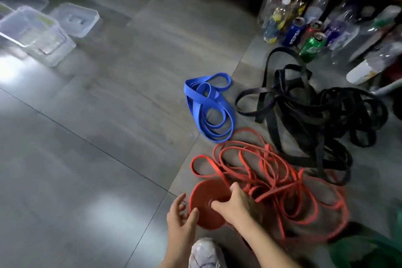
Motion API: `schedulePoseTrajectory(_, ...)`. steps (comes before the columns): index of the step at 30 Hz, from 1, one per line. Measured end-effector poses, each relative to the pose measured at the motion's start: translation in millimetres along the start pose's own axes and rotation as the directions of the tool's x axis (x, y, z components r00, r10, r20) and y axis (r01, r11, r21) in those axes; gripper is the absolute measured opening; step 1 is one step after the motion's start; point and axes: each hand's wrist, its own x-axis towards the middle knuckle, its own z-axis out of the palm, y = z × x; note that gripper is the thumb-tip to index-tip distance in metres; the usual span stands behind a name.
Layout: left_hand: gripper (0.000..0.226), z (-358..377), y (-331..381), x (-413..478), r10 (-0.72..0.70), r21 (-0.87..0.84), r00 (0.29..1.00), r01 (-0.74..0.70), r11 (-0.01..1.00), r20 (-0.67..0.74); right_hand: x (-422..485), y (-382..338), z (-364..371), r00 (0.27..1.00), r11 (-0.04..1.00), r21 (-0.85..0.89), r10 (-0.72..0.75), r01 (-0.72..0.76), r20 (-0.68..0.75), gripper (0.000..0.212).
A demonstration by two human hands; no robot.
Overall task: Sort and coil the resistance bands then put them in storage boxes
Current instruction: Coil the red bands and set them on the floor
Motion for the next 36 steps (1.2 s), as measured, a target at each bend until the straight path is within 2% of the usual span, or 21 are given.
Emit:
schedulePoseTrajectory(3, 0.046, -6.5, -11.1, 23.3, 0.055, 0.123, 0.998, -0.051, 0.991, -0.028, 31.7, -18.3, 26.1, 1.0, 1.0, -0.002, -0.028, 0.029, 0.014, 0.068)
schedulePoseTrajectory(6, 0.048, -17.0, -25.0, 52.8, 0.008, 0.238, 0.993, 0.02, 0.971, -0.119, 53.8, -40.2, 53.5, 0.998, 0.996, -0.067, -0.051, 0.053, 0.033, 0.069)
schedulePoseTrajectory(9, 0.023, -34.4, -26.8, 77.1, -0.077, 0.162, 0.991, 0.094, 0.982, -0.11, 64.7, -56.8, 80.2, 0.998, 0.983, -0.17, -0.06, 0.066, 0.036, 0.062)
schedulePoseTrajectory(12, 0.015, -47.0, -31.9, 88.1, -0.211, 0.027, 0.976, 0.212, 0.977, -0.058, 69.5, -61.5, 98.6, 0.995, 0.965, -0.239, -0.095, 0.103, 0.044, 0.064)
schedulePoseTrajectory(15, 0.04, -48.8, -42.0, 89.5, -0.264, -0.011, 0.964, 0.265, 0.964, 0.038, 74.9, -58.7, 100.8, 0.985, 0.936, -0.305, -0.172, 0.173, 0.032, 0.065)
schedulePoseTrajectory(20, 0.042, -46.3, -42.0, 92.9, -0.248, -0.01, 0.966, 0.25, 0.968, 0.065, 80.5, -47.1, 98.0, 0.958, 0.942, -0.176, -0.281, 0.287, 0.061, 0.056)
schedulePoseTrajectory(22, 0.044, -45.7, -46.4, 96.4, -0.216, 0.113, 0.974, 0.208, 0.972, 0.062, 82.4, -37.9, 96.0, 0.943, 0.921, -0.204, -0.327, 0.333, 0.063, 0.055)
schedulePoseTrajectory(23, 0.046, -45.3, -48.5, 96.9, -0.15, 0.274, 0.987, 0.132, 0.953, 0.048, 82.7, -34.1, 94.7, 0.936, 0.906, -0.236, -0.348, 0.352, 0.059, 0.055)
schedulePoseTrajectory(24, 0.052, -45.0, -51.1, 97.6, -0.054, 0.466, 0.998, 0.027, 0.884, 0.045, 82.6, -31.8, 93.3, 0.933, 0.899, -0.251, -0.356, 0.359, 0.06, 0.056)
schedulePoseTrajectory(26, 0.062, -40.7, -54.2, 95.4, 0.137, 0.762, 0.98, -0.197, 0.617, 0.143, 81.4, -28.8, 89.5, 0.936, 0.913, -0.206, -0.339, 0.351, 0.092, 0.058)
schedulePoseTrajectory(28, 0.06, -33.0, -56.8, 92.6, 0.2, 0.87, 0.93, -0.361, 0.335, 0.309, 81.3, -24.6, 82.9, 0.937, 0.932, -0.114, -0.331, 0.343, 0.109, 0.056)
schedulePoseTrajectory(29, 0.06, -30.1, -58.9, 92.6, 0.183, 0.885, 0.92, -0.385, 0.261, 0.347, 81.6, -21.7, 78.4, 0.934, 0.933, -0.078, -0.343, 0.351, 0.099, 0.053)
schedulePoseTrajectory(31, 0.062, -26.9, -63.7, 93.1, 0.142, 0.906, 0.927, -0.37, 0.206, 0.347, 81.4, -12.0, 67.8, 0.916, 0.916, -0.016, -0.4, 0.4, 0.027, 0.04)
schedulePoseTrajectory(33, 0.065, -28.1, -66.7, 92.4, 0.12, 0.917, 0.931, -0.363, 0.168, 0.346, 78.4, 0.8, 56.4, 0.882, 0.888, 0.007, -0.456, 0.46, -0.119, 0.024)
schedulePoseTrajectory(34, 0.066, -29.1, -68.1, 92.2, 0.11, 0.918, 0.929, -0.366, 0.151, 0.353, 77.1, 8.1, 51.3, 0.86, 0.883, -0.03, -0.463, 0.468, -0.214, 0.02)
schedulePoseTrajectory(36, 0.069, -29.4, -68.6, 91.7, 0.095, 0.918, 0.928, -0.372, 0.138, 0.361, 78.1, 24.6, 41.5, 0.814, 0.892, -0.215, -0.452, 0.398, -0.364, 0.024)
